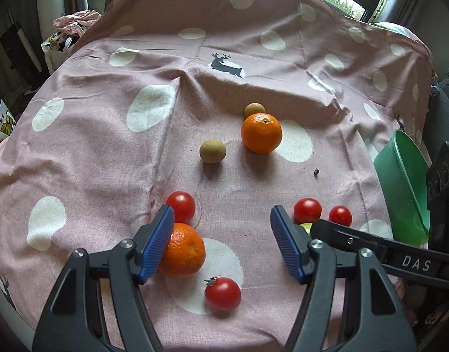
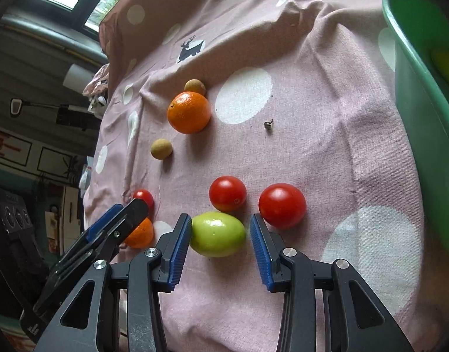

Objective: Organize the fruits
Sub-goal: 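Grasp the second green apple with the right tool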

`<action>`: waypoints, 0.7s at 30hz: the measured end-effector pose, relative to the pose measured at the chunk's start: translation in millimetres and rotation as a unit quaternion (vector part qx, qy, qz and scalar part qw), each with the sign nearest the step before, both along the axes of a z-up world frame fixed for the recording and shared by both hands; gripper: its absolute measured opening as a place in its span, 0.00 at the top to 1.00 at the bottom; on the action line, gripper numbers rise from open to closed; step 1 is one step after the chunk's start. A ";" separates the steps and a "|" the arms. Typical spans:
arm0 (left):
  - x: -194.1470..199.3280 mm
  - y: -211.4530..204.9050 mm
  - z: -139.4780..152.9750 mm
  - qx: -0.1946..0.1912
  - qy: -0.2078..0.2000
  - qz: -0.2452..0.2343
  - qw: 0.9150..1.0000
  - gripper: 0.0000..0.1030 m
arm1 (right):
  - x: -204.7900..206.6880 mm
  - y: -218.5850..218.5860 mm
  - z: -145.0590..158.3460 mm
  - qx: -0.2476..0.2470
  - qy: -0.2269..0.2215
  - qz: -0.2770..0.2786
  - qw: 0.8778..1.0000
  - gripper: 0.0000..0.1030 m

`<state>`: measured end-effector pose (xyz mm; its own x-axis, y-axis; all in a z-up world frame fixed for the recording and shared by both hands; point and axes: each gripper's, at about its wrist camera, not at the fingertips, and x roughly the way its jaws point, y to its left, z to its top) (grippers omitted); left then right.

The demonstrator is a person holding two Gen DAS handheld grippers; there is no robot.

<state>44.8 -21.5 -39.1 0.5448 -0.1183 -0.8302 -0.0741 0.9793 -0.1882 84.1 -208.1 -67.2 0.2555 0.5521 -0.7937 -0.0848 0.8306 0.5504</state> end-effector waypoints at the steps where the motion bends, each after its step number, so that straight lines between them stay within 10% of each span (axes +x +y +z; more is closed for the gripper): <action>1: -0.5 -1.4 0.4 -0.004 -0.001 -0.005 1.000 0.35 | 0.1 -0.7 -0.1 0.001 0.000 -0.001 1.000 0.61; 21: -2.7 -49.0 -13.5 -0.028 0.036 -0.088 0.995 0.35 | 4.9 -9.8 -5.9 0.036 0.017 -0.021 0.999 0.61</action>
<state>42.1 -70.6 -52.6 0.4515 -0.2532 -0.8556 0.0819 0.9666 -0.2429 88.9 -217.8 -73.1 0.2537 0.5971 -0.7610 -0.0310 0.7914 0.6105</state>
